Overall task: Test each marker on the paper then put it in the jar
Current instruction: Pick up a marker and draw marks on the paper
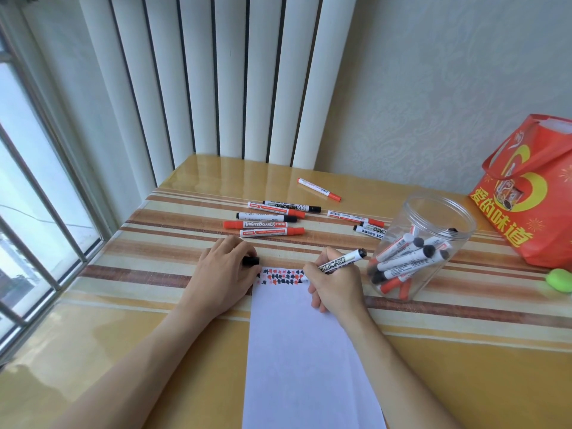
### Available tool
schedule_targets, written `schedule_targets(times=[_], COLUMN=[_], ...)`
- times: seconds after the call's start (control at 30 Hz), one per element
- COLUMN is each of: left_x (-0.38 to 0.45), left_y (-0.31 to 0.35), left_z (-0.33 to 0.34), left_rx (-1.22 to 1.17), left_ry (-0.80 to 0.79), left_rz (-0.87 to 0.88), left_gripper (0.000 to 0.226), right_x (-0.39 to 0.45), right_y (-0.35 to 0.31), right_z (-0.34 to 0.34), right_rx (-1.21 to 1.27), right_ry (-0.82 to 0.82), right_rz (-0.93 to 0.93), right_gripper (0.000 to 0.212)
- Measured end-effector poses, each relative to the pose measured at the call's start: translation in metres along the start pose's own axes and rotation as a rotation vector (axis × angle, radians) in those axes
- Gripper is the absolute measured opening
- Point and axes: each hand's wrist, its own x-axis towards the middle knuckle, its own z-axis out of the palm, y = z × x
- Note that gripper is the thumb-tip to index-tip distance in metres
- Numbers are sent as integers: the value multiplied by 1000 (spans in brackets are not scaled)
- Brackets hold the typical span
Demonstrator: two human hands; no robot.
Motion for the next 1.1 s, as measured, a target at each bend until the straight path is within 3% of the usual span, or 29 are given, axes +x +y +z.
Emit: schedule_targets(times=[0.5,0.67,0.8,0.93,1.1], left_x=[0,2,1,0,-1], left_y=[2,1,4,8,13], left_z=[-2,-7,-13,-17,-20], left_rx=[-1,-89,-150,-187,-191], left_ry=[-18,61,46,33,5], left_rz=[-8,43,129,166,216], left_gripper=[16,18,14,8,20], right_x=[1,4,0,-5,-6], right_y=[3,1,-8,-8,-5], right_z=[-2,-5,-6,5,13], right_rx=[-4,188,362,368,380], right_ry=[-8,13,-147,-258,-271], right_rz=[-20,-83,-174,-225,-232], right_gripper=[24,27,15,13,27])
